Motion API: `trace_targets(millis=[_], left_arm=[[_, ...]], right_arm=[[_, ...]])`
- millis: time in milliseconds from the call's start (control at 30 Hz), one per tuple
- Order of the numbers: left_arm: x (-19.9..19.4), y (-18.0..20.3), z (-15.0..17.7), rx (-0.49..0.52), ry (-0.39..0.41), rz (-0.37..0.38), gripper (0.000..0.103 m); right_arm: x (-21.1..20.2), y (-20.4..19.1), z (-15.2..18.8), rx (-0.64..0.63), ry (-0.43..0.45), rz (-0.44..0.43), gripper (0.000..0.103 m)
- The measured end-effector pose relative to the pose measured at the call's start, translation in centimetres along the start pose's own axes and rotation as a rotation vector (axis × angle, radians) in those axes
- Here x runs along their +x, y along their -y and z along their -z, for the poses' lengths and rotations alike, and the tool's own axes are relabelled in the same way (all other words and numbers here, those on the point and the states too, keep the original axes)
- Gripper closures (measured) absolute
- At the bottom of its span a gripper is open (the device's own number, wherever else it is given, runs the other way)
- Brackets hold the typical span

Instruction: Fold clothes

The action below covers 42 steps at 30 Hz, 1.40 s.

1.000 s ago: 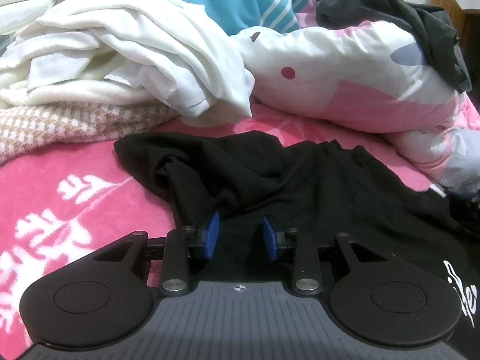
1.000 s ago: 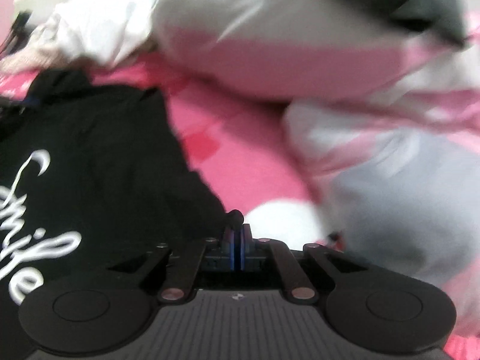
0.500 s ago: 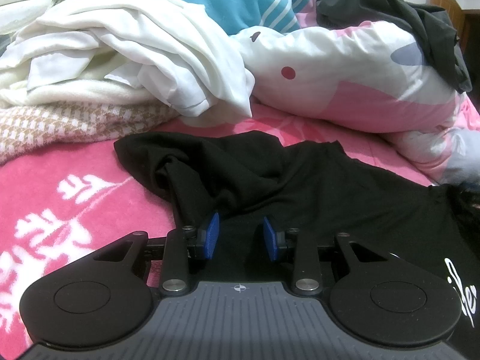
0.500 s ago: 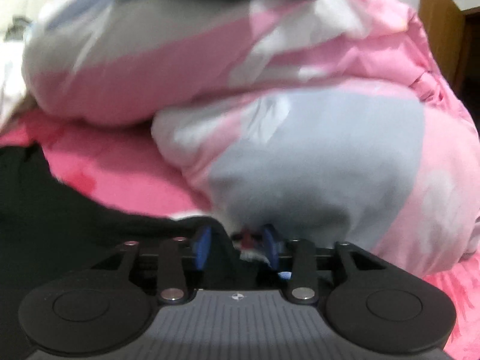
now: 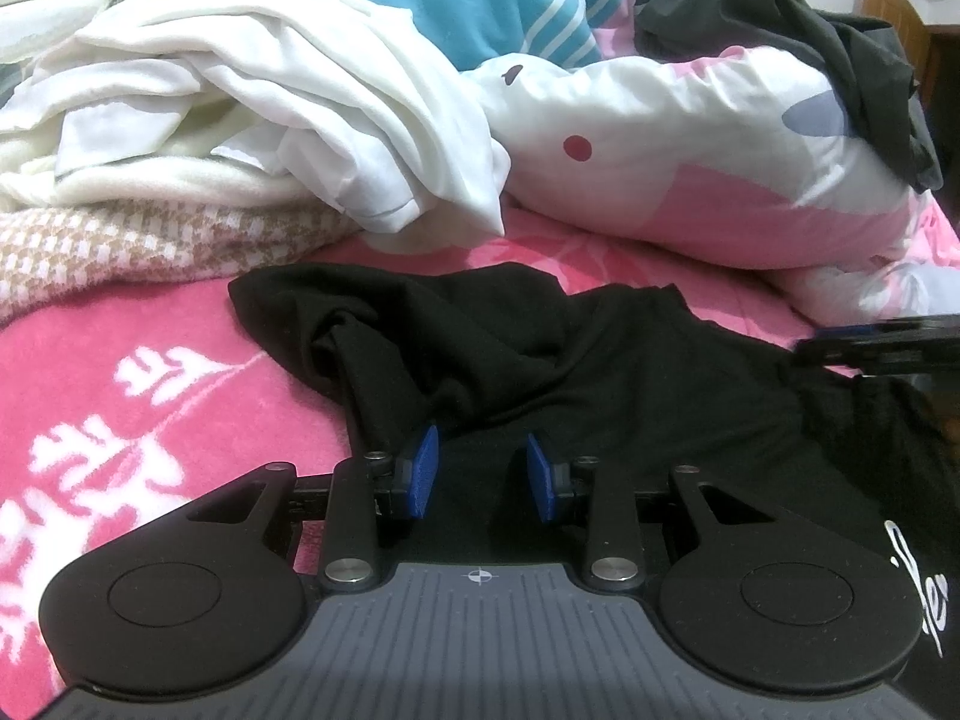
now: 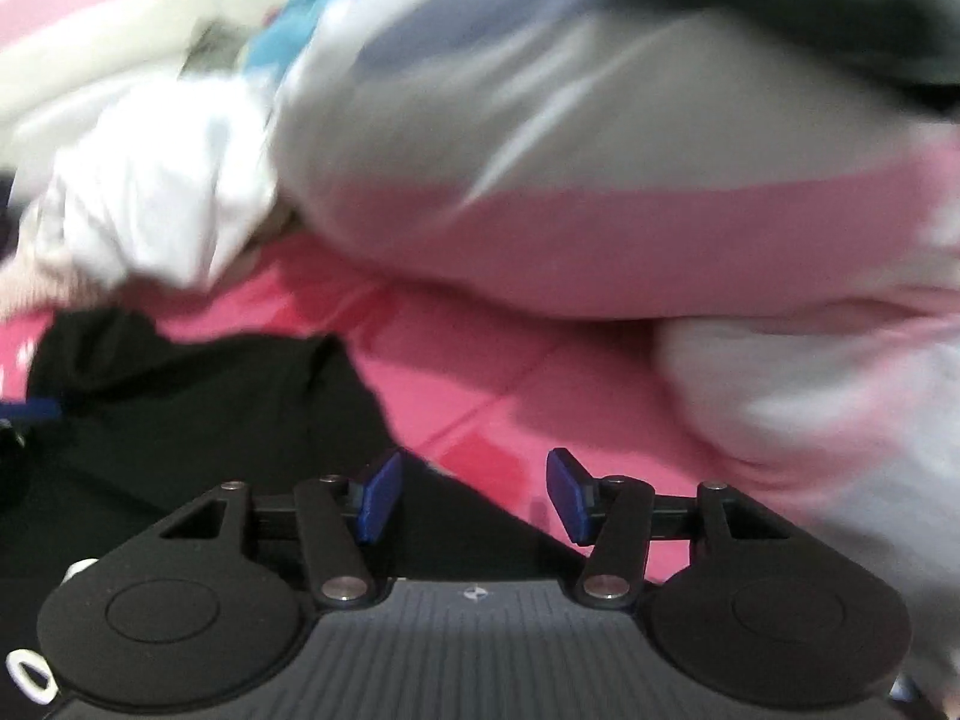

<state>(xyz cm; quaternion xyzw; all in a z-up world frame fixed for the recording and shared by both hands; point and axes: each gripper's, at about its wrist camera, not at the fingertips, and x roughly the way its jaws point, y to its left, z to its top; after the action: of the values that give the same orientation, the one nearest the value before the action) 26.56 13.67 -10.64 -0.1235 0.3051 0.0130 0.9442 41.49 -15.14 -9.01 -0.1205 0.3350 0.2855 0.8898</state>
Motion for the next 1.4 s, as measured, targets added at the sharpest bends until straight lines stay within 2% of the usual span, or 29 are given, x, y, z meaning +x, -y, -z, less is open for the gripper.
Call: trace_targets(millis=[100, 200, 300, 433, 500, 533, 567, 633, 733, 800, 867, 1000, 1067, 1100, 1133, 1267, 1400], left_arm=[[0.0, 0.2, 0.0, 0.005, 0.0, -0.005, 0.07], [0.0, 0.2, 0.0, 0.008, -0.001, -0.007, 0.07], [0.0, 0.1, 0.0, 0.003, -0.001, -0.003, 0.07], [0.0, 0.1, -0.1, 0.002, -0.001, -0.003, 0.07], [0.0, 0.1, -0.1, 0.002, -0.001, -0.002, 0.07], [0.0, 0.1, 0.0, 0.001, -0.001, -0.002, 0.07], [0.0, 0.1, 0.0, 0.001, 0.0, -0.002, 0.07], [0.0, 0.1, 0.0, 0.0, 0.0, -0.001, 0.07], [0.0, 0.1, 0.0, 0.003, 0.001, -0.003, 0.07], [0.0, 0.1, 0.0, 0.004, 0.001, -0.004, 0.07], [-0.1, 0.1, 0.0, 0.004, 0.001, -0.004, 0.07], [-0.1, 0.0, 0.0, -0.001, 0.0, 0.0, 0.07], [-0.1, 0.0, 0.0, -0.001, 0.0, 0.0, 0.07], [-0.1, 0.0, 0.0, 0.0, 0.0, -0.001, 0.07], [-0.1, 0.0, 0.0, 0.001, 0.001, -0.001, 0.07], [-0.1, 0.0, 0.0, 0.0, 0.0, -0.001, 0.07], [-0.1, 0.1, 0.0, 0.005, 0.0, -0.004, 0.07]], right_arm=[[2.9, -0.3, -1.9, 0.014, -0.022, -0.034, 0.049], [4.1, 0.2, -3.8, 0.076, -0.016, -0.137, 0.049], [6.0, -0.4, -5.3, 0.022, -0.05, -0.168, 0.049], [7.8, -1.6, -5.5, -0.055, -0.125, -0.199, 0.05], [7.6, -1.8, -5.4, -0.056, -0.124, -0.226, 0.058], [7.5, -1.8, -5.5, -0.05, -0.128, -0.244, 0.072], [7.3, -2.2, -5.4, -0.069, -0.121, -0.237, 0.087], [6.9, -3.1, -5.2, -0.111, -0.106, -0.22, 0.103], [5.5, -5.1, -5.0, -0.205, 0.014, -0.135, 0.103], [5.8, -5.9, -4.9, -0.196, 0.093, -0.072, 0.103], [6.8, -6.4, -4.4, -0.193, 0.127, 0.008, 0.103], [8.4, -5.8, -3.9, -0.157, 0.084, 0.053, 0.098], [8.0, -5.2, -3.9, -0.135, 0.083, 0.055, 0.074], [7.1, -4.7, -4.2, -0.122, 0.096, 0.045, 0.051], [6.3, -4.3, -4.4, -0.109, 0.109, 0.035, 0.042], [2.2, -1.9, -4.7, -0.053, 0.121, -0.001, 0.043], [-0.1, 1.5, -3.1, 0.03, 0.06, 0.022, 0.044]])
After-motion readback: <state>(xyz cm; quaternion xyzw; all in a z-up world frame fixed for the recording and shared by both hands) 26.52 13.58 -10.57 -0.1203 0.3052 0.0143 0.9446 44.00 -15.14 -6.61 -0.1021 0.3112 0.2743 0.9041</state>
